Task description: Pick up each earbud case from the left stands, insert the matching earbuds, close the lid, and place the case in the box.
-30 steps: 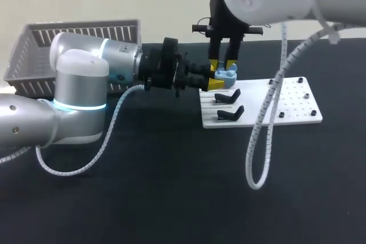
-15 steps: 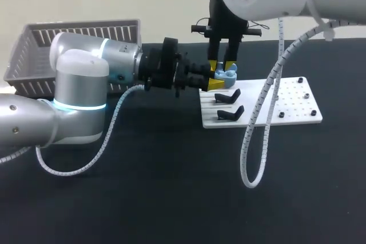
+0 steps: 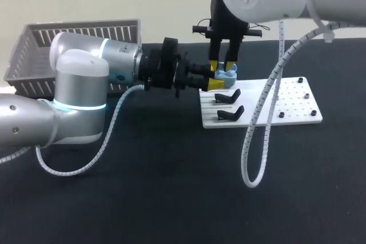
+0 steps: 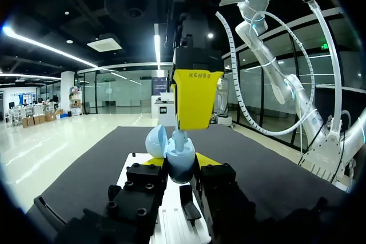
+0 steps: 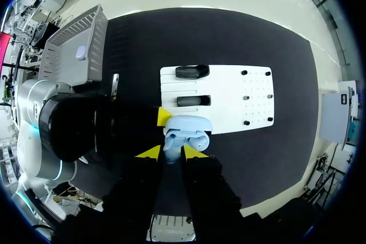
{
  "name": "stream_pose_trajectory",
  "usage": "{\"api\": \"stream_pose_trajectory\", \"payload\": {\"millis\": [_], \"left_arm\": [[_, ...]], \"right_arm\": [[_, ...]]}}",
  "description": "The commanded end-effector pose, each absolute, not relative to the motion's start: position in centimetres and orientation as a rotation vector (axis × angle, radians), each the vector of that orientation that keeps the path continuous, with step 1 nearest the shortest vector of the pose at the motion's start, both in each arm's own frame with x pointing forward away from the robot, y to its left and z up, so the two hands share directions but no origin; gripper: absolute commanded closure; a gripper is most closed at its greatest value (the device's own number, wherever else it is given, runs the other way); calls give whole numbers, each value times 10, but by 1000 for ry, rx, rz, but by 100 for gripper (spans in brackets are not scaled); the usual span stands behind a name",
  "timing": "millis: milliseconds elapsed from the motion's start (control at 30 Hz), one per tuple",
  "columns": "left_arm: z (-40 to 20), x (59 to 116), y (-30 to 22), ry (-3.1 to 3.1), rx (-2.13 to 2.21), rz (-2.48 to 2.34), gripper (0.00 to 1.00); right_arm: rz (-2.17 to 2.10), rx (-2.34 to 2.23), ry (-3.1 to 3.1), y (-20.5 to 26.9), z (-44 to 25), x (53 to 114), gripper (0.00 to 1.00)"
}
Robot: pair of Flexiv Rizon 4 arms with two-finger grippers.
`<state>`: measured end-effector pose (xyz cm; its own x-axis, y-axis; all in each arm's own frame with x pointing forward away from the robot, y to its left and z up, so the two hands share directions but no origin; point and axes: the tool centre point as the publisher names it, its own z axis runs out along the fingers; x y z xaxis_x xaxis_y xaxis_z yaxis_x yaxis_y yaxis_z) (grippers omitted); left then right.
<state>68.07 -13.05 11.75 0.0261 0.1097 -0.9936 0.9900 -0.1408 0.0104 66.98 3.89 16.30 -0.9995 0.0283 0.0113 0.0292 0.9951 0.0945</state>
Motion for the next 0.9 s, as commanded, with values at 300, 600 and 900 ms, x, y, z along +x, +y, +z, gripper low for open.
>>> {"api": "stream_pose_trajectory", "payload": {"millis": [300, 600, 900], "left_arm": [[117, 681, -131, 1209, 1405, -1243, 100], [117, 681, -131, 1209, 1405, -1243, 100], [117, 681, -131, 1209, 1405, -1243, 100]], "right_arm": [[-138, -71, -3130, 34, 159, 675, 100], [-157, -71, -3113, 34, 154, 676, 100], [-153, -61, -3104, 33, 151, 679, 100]]}}
